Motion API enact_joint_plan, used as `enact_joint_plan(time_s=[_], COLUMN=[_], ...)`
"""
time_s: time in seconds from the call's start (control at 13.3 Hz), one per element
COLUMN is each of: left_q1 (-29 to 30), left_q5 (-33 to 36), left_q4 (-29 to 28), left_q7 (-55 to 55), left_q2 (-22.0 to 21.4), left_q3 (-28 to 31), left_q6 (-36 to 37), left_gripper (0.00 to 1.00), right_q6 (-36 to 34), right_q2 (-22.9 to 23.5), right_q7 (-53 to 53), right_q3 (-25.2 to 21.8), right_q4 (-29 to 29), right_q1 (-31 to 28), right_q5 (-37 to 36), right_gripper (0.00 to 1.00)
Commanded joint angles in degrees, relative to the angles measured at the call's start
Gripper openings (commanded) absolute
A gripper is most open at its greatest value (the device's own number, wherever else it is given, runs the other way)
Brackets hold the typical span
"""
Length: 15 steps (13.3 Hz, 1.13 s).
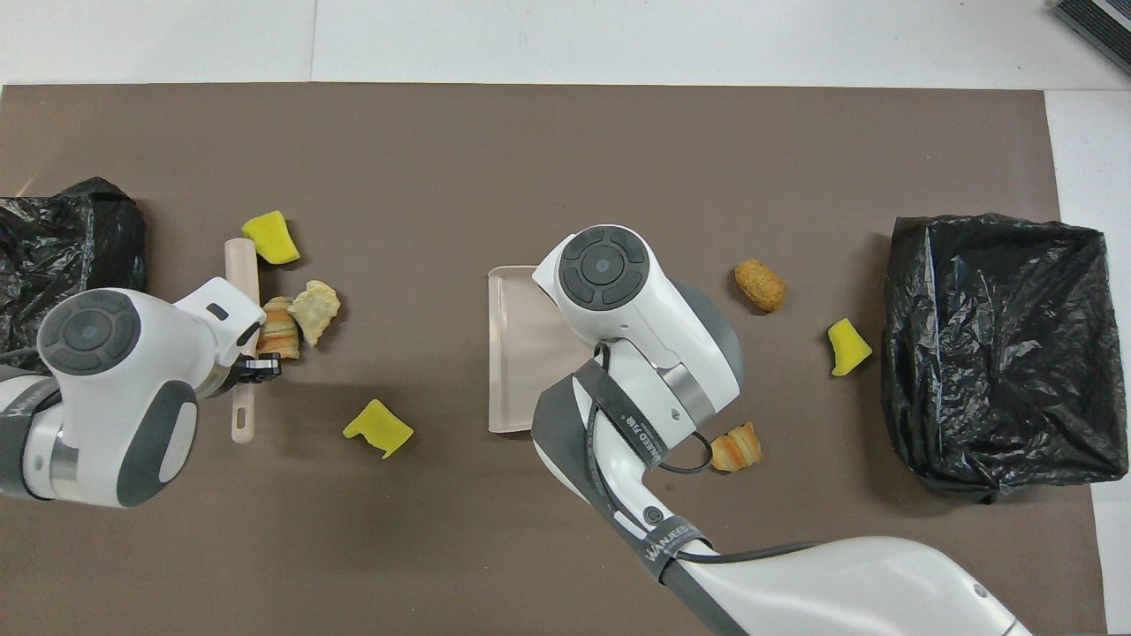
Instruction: Sweep and dump trash in bin
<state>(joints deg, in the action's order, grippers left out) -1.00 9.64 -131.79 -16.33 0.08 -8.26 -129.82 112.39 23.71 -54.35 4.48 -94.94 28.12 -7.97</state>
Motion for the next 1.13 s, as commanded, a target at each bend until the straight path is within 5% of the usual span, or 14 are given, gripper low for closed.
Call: enact_joint_plan(time_s=[0.0,0.3,0.68,0.83,1.06], left_q1=[-4.4,-3.3,2.9,2.9,2.2], left_q5=[-1.4,-1.4,-1.4,-1.6,-1.8], left_q4=[1.2,5.7,14.8,20.2,21.0], left_q7=[-0.4,1.7,17.8,21.5,30.0], left_q2=[0.0,1.1,7.3,13.8,14.7], left_q3=[0.7,1.0,1.0,1.0,0.8], left_q6=[0.6,2.2,2.3,1.8,4.0], left_gripper=[0.00,0.00,0.00,0.00,0.00], right_q6=[1.3,1.7,1.6,1.7,1.9], right_q2=[-1.3,-1.3,-1.4,-1.6,-1.2], right_q7=[1.0,1.0,0.8,0.7,1.1], right_q3=[0.3,0.3,0.3,0.3,0.2], right_q4=[-2.2,-2.8,-2.8,-3.2,-3.5], right_q1=[0.0,0.4,0.4,0.4,1.3], right_q5=[-1.2,-2.2,-3.2,-3.4,-3.7], right_gripper=[0.00,0.00,0.00,0.00,0.00])
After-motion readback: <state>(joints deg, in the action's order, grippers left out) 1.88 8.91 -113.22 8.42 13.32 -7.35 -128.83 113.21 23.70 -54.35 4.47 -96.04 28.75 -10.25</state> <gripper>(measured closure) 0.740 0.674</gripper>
